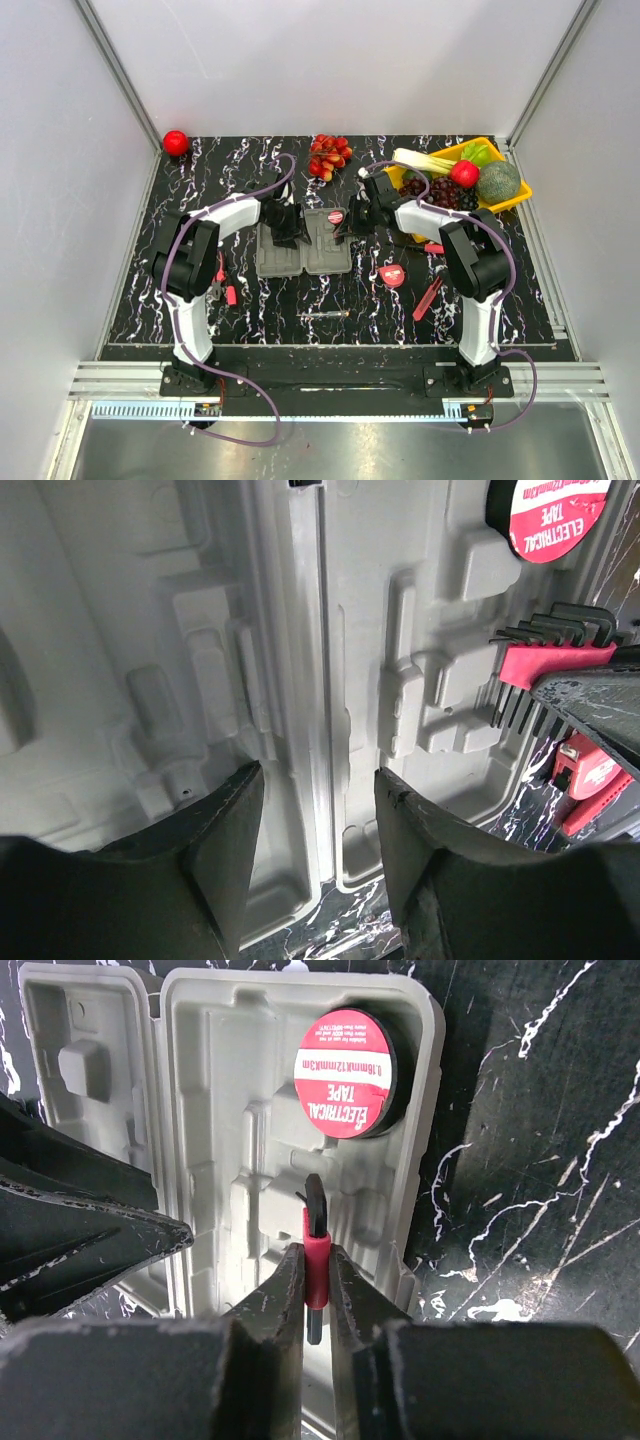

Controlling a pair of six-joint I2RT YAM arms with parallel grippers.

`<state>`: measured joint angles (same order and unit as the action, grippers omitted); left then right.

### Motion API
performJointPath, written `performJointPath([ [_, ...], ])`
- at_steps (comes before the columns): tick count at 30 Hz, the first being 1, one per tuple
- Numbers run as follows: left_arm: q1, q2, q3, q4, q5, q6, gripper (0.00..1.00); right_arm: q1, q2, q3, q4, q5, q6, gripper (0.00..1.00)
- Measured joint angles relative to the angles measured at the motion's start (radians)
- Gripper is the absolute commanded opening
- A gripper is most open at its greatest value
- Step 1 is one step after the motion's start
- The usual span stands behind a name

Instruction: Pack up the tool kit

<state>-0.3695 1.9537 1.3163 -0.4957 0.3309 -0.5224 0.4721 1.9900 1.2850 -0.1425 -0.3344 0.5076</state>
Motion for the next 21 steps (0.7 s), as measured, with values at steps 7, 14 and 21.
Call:
performJointPath([
  [7, 0.0, 0.005, 0.004, -0.009, 0.002, 0.0, 0.51, -0.002, 0.006, 0.005, 0.003, -0.008, -0.006, 0.0],
  [14, 0.0, 0.012, 0.008, -0.011, 0.021, -0.002, 0.5, -0.002, 0.017, 0.001, 0.017, 0.001, 0.006, 0.0],
  [21, 0.0, 0.013, 0.009, -0.011, 0.03, -0.002, 0.49, -0.002, 0.024, -0.006, 0.037, 0.013, 0.034, 0.0],
])
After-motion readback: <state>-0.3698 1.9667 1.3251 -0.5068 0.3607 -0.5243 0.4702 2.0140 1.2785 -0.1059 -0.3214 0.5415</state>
